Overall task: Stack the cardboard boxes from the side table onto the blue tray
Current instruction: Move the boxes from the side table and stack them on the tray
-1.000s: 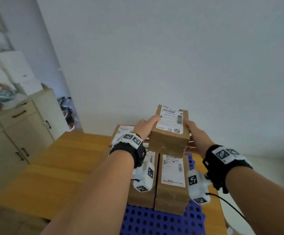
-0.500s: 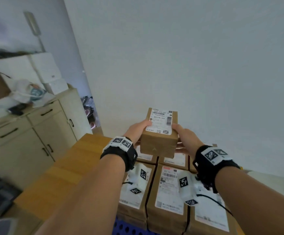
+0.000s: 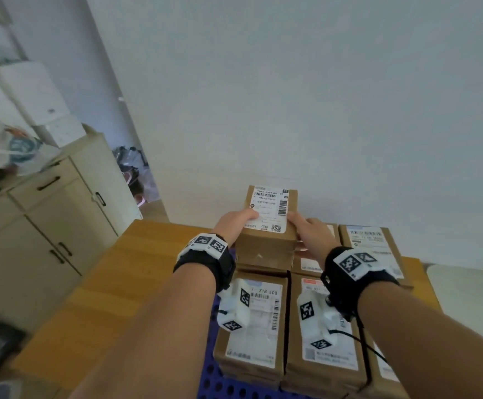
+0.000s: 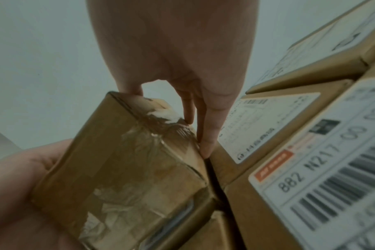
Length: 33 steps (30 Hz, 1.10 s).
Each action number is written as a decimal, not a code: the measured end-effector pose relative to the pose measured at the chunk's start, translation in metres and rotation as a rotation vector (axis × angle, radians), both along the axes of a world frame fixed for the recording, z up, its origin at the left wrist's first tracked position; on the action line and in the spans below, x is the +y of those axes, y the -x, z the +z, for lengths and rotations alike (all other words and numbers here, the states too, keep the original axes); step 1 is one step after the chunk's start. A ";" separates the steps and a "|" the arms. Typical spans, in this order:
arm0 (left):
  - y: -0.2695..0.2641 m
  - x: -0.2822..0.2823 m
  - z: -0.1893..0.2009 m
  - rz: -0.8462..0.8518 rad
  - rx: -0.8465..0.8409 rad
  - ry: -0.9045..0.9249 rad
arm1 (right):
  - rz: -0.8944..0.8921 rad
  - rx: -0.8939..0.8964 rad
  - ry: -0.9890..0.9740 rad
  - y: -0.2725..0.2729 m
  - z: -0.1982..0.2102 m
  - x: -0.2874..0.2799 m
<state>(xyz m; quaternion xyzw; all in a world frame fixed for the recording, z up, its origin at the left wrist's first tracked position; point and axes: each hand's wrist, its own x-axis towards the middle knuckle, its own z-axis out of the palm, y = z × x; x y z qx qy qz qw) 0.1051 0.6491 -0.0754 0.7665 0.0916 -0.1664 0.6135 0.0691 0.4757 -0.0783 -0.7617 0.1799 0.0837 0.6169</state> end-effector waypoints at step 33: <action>-0.002 0.002 0.025 -0.104 -0.150 -0.400 | 0.017 -0.111 0.606 0.013 0.018 0.005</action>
